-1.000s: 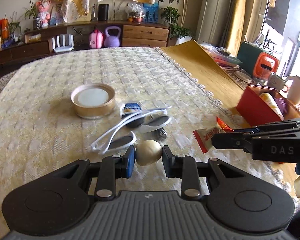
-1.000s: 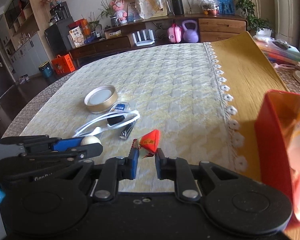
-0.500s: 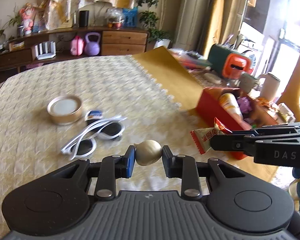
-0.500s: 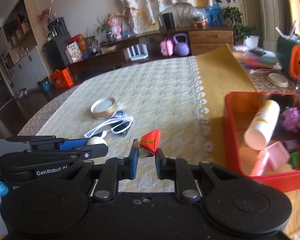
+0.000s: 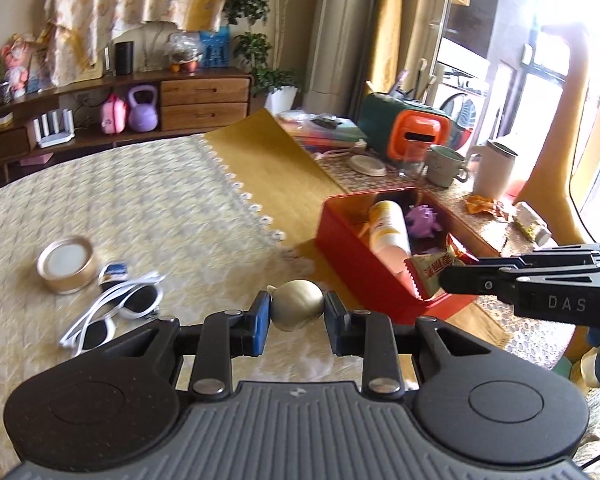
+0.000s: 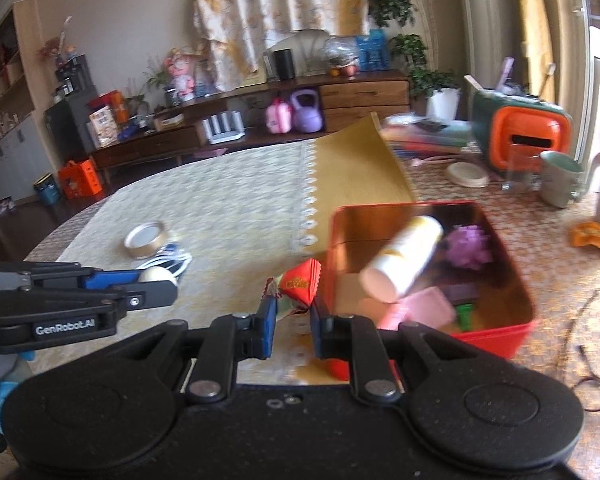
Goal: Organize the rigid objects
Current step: 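Carry the cream ball and red candy into the red tin and open both tools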
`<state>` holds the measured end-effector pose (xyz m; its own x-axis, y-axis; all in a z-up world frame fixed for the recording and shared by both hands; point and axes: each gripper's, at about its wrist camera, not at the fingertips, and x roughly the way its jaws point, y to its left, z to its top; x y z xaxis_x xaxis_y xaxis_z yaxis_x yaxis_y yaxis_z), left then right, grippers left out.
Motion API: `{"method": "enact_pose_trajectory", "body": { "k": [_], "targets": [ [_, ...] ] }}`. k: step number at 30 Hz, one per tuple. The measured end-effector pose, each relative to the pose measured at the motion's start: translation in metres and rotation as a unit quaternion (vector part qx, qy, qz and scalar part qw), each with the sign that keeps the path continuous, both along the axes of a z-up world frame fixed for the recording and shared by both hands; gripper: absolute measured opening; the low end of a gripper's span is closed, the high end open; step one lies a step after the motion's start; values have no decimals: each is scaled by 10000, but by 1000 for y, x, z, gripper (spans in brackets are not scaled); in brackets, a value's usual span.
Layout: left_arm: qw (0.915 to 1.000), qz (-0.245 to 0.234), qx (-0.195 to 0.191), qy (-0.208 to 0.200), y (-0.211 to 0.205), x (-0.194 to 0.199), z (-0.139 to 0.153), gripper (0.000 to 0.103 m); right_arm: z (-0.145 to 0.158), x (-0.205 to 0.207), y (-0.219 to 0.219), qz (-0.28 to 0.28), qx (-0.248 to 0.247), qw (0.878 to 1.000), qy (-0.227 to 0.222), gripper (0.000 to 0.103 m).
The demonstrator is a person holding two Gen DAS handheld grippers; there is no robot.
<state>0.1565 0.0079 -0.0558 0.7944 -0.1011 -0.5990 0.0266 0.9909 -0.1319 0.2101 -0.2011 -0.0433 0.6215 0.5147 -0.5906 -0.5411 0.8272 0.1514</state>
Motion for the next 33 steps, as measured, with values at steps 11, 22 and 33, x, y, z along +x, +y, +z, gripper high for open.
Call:
{"method": "enact_pose_trajectory", "body": {
  "k": [11,22,33],
  "targets": [
    [9990,-415,130,132,-51,33,5,28,7,26,-62,-575,-148,9982,-36,18],
    [9937,-929,505,371,-107,70,-10,28,-6,56,-98,-865,-339,9957,57,18],
    [9905,-1139,568,520,-140,128,-11,28,-23,82,-97,-594,-592,9961,254,18]
  ]
}}
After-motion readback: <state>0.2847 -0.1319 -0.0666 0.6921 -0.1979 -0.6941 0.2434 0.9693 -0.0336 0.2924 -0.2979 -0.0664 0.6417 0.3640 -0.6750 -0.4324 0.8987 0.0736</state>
